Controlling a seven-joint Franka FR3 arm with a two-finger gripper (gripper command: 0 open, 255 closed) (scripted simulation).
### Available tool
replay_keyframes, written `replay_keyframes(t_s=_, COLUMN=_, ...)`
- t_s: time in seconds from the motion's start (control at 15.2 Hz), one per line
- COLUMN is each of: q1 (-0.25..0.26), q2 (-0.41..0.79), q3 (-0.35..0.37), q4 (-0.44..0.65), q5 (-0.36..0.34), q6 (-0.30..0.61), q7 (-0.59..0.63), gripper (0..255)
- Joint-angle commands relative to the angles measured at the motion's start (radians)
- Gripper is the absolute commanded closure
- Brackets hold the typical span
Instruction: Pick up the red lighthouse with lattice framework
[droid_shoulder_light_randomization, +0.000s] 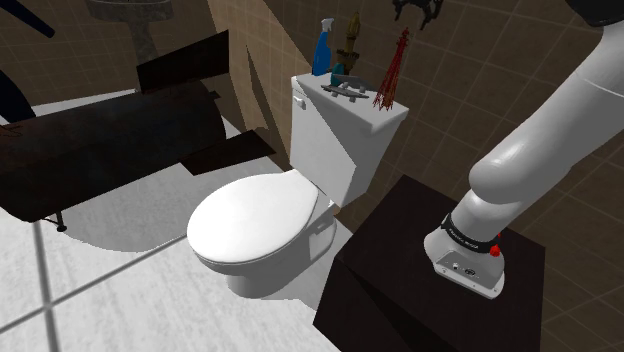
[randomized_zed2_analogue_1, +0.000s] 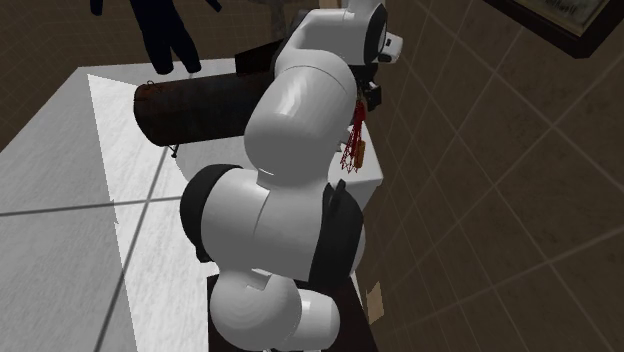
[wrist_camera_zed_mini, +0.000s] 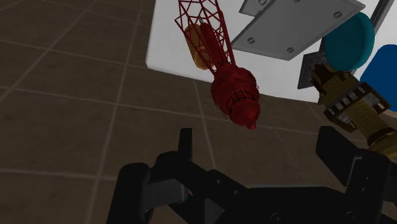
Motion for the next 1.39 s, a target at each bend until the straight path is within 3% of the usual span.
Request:
replay_keyframes(t_s=0.0, q1=-0.004, q2=-0.001, q3=-0.003, q4=-0.018, q5=-0.003, q6=0.021, q7=0.010, gripper=0)
replay_keyframes(t_s=0.46, q1=-0.005, q2=-0.010, q3=-0.004, q4=-0.103, q5=-0.009, q6=0.097, q7=0.020, gripper=0)
replay_keyframes(t_s=0.53, q1=-0.005, q2=-0.010, q3=-0.004, q4=-0.103, q5=-0.009, q6=0.097, q7=0.019, gripper=255)
replay_keyframes(t_s=1.12, q1=-0.005, q2=-0.009, q3=-0.004, q4=-0.103, q5=-0.009, q6=0.097, q7=0.020, gripper=255)
replay_keyframes(t_s=1.32, q1=-0.004, q2=-0.006, q3=-0.003, q4=-0.058, q5=-0.006, q6=0.056, q7=0.015, gripper=255)
